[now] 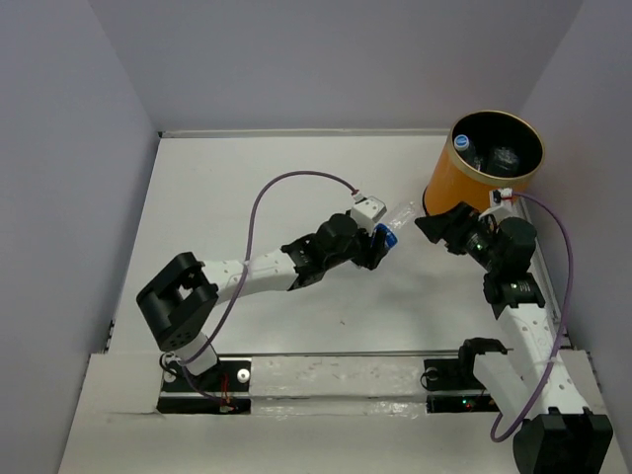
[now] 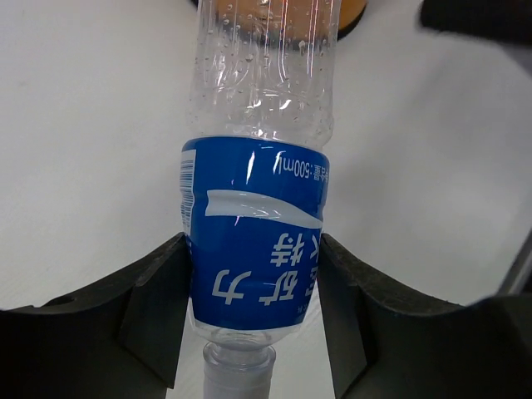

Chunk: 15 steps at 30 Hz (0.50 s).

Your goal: Put the plastic bottles in the bin

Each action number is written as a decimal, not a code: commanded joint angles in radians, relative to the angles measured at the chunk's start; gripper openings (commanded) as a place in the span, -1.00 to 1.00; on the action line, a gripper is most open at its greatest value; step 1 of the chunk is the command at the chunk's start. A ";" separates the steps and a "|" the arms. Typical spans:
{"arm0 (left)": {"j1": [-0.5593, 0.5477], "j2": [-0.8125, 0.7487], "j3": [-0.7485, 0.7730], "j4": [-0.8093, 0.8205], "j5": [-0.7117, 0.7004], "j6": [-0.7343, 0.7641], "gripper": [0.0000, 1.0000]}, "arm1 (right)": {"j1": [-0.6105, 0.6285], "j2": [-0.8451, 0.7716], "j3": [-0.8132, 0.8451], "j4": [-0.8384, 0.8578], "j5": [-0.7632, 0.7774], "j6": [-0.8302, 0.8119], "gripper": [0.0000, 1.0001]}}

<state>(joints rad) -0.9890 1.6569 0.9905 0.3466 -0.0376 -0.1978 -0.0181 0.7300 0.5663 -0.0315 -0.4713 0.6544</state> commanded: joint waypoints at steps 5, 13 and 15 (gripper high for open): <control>-0.065 -0.147 -0.009 0.129 0.131 -0.072 -0.35 | 0.012 0.072 -0.016 0.113 -0.249 0.074 0.99; -0.088 -0.190 0.000 0.120 0.199 -0.088 -0.34 | 0.012 0.097 0.015 0.215 -0.253 0.116 0.55; -0.088 -0.219 0.002 0.112 0.196 -0.094 -0.30 | 0.012 0.109 0.032 0.232 -0.253 0.128 0.16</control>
<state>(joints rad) -1.0679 1.5280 0.9878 0.4198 0.1051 -0.2726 -0.0124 0.8284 0.5415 0.0925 -0.7052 0.7601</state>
